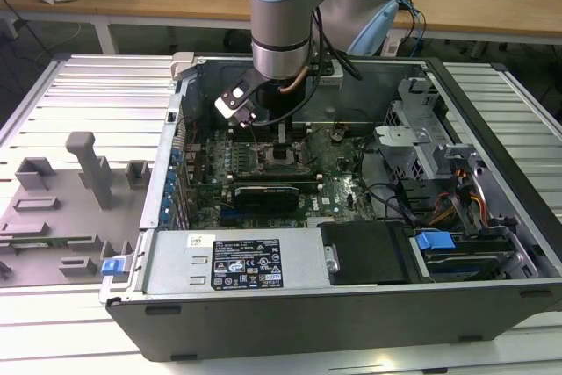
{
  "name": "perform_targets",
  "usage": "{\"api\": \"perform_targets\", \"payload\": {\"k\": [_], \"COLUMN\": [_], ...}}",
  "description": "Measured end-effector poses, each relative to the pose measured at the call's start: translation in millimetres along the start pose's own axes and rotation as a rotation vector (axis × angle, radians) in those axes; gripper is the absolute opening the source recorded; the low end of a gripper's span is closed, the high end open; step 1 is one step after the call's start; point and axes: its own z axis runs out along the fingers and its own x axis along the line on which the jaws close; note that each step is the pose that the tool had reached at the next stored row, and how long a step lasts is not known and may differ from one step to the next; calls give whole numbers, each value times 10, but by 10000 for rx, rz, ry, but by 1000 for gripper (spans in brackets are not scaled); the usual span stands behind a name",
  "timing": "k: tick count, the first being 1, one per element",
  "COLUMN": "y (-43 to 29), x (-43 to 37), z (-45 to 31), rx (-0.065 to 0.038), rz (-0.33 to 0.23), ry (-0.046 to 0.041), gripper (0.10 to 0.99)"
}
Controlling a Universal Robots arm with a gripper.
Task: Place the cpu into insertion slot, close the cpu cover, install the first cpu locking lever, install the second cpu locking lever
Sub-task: 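Place the cpu into insertion slot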
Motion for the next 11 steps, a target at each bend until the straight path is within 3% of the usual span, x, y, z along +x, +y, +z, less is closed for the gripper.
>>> {"api": "perform_targets", "payload": {"k": [11], "y": [5], "x": [2], "z": [-87], "rx": [0], "rz": [1], "ry": [1], "gripper": [106]}}
